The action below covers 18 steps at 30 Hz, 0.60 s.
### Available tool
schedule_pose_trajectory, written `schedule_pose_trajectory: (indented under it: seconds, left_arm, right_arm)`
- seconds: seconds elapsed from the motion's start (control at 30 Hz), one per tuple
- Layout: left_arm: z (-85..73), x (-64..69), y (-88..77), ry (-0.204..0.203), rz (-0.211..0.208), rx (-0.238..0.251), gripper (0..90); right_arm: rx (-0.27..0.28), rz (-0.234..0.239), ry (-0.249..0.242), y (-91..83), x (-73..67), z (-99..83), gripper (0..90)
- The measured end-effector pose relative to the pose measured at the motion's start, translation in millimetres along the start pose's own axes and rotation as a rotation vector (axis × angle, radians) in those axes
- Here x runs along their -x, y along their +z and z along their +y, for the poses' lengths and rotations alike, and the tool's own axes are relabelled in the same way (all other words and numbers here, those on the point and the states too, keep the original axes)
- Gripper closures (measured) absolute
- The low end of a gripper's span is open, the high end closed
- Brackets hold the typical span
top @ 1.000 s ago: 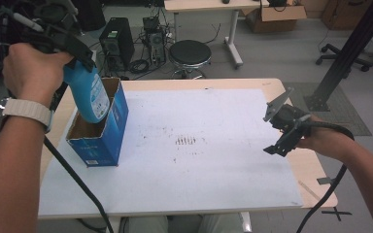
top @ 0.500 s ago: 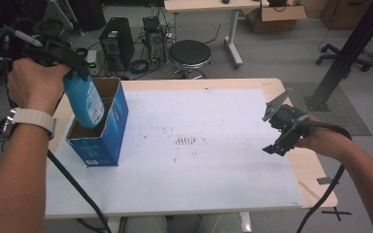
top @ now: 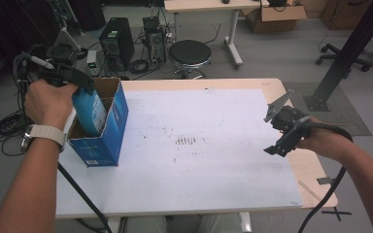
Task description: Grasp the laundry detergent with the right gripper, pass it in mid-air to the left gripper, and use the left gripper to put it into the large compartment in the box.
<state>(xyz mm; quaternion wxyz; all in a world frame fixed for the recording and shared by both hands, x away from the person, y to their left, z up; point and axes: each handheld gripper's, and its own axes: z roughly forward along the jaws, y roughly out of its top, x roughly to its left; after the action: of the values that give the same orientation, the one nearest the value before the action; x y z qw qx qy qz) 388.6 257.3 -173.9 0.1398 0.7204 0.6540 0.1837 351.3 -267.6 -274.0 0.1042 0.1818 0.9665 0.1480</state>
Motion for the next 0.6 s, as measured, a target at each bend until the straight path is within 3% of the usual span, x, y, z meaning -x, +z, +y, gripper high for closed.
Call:
schedule_pose_trajectory:
  seconds: [0.27,0.6]
  left_arm:
    - [-15.1,-2.9,35.2,0.006,0.001,-0.022,38.1]
    - [-24.9,-0.1,65.7,0.017,0.008,-0.07,38.1]
  right_arm:
    - [-0.008,0.001,0.008,2.9,0.0,-3.4,3.3]
    - [-0.015,0.01,0.008,9.2,-0.7,-4.0,3.4]
